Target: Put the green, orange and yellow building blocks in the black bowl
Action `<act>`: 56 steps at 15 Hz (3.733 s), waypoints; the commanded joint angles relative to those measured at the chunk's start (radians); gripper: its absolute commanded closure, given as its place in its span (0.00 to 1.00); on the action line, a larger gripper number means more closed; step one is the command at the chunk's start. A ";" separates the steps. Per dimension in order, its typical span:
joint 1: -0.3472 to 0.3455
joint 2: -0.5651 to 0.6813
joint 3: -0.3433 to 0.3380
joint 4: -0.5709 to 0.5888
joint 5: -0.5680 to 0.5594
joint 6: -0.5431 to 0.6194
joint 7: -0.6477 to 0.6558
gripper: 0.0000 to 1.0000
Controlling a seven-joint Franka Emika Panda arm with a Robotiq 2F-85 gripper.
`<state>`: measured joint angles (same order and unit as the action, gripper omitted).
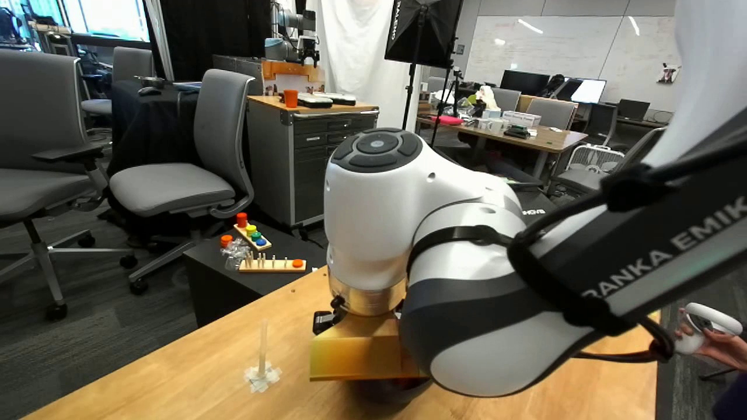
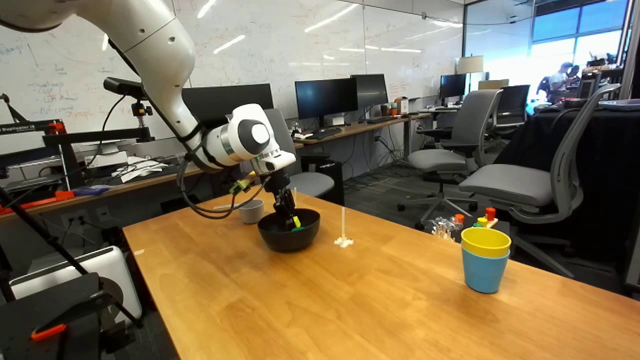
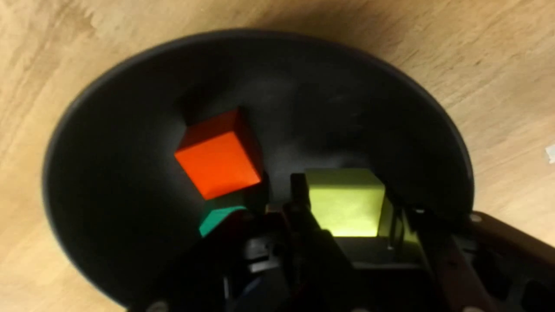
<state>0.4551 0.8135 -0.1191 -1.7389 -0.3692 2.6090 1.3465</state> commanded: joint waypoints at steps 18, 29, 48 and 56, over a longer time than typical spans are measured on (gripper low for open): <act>-0.003 -0.164 0.004 -0.017 0.031 -0.052 -0.026 0.00; -0.202 -0.689 0.157 -0.471 0.149 -0.076 -0.547 0.00; -0.386 -1.120 0.182 -0.716 0.280 -0.426 -1.076 0.00; -0.386 -1.120 0.184 -0.718 0.279 -0.426 -1.076 0.00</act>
